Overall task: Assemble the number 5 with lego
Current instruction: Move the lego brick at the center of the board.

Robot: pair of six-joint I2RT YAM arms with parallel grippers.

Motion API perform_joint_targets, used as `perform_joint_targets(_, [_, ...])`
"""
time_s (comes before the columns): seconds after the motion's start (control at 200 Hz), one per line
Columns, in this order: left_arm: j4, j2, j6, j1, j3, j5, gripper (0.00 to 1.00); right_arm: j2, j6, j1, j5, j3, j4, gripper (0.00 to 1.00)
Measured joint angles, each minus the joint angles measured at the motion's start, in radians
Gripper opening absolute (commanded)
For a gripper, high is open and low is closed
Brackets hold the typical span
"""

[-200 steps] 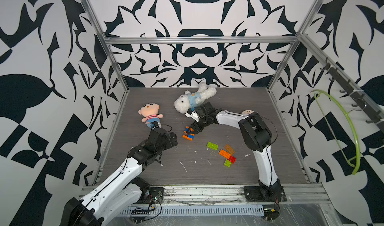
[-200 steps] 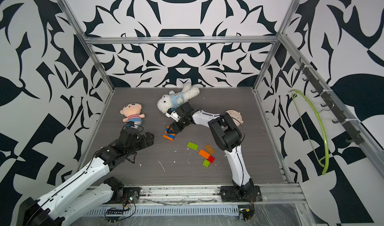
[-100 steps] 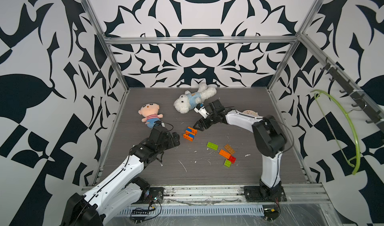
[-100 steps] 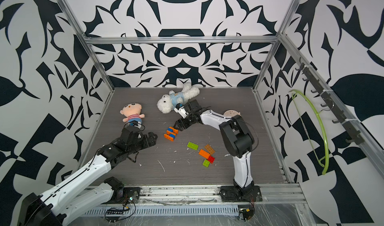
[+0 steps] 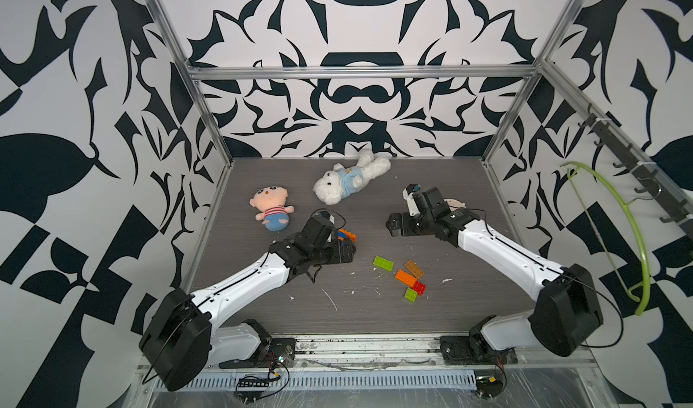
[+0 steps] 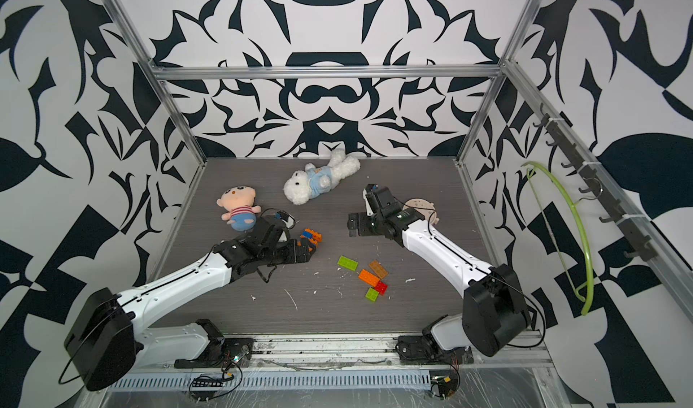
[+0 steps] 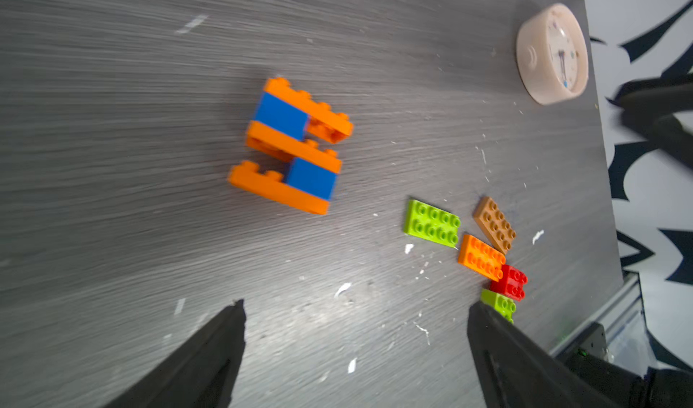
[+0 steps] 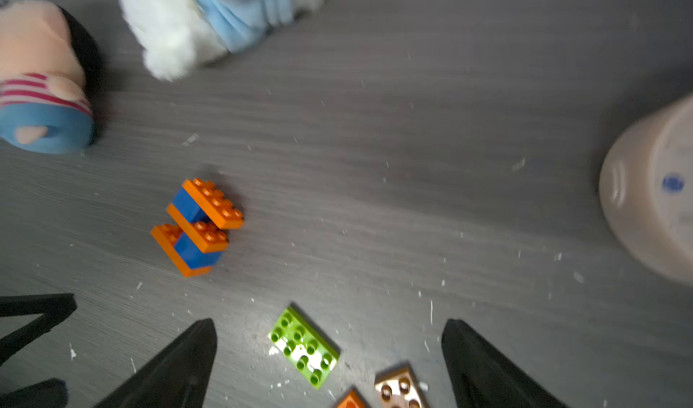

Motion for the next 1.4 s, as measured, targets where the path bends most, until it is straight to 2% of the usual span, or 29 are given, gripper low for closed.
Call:
perform_joint_targets(0.08, [0.006,0.030,-0.026,-0.029,0.005,-0.030,0.99,0.019,0.072,0.045,0.043,-0.040,-0.053,0.86])
perform_joint_targets(0.21, [0.031,0.014,-0.092,-0.034,-0.027,-0.087,0.99,0.043,0.179,0.171,0.132,-0.060,-0.127,0.86])
perform_joint_targets(0.32, [0.034,-0.032,-0.132,-0.034,-0.066,-0.138,0.99,0.067,0.257,0.260,0.187,-0.050,-0.146,0.89])
perform_joint_targets(0.46, [0.021,-0.078,-0.152,-0.034,-0.071,-0.202,0.99,0.147,0.337,0.313,0.232,-0.017,-0.147,0.96])
perform_joint_targets(0.93, [-0.006,-0.115,-0.158,-0.034,-0.084,-0.273,0.99,0.347,0.486,0.332,0.244,0.081,-0.103,0.99])
perform_joint_targets(1.4, [-0.026,-0.133,-0.157,-0.034,-0.092,-0.298,0.99,0.412,0.590,0.365,0.266,0.123,-0.134,0.85])
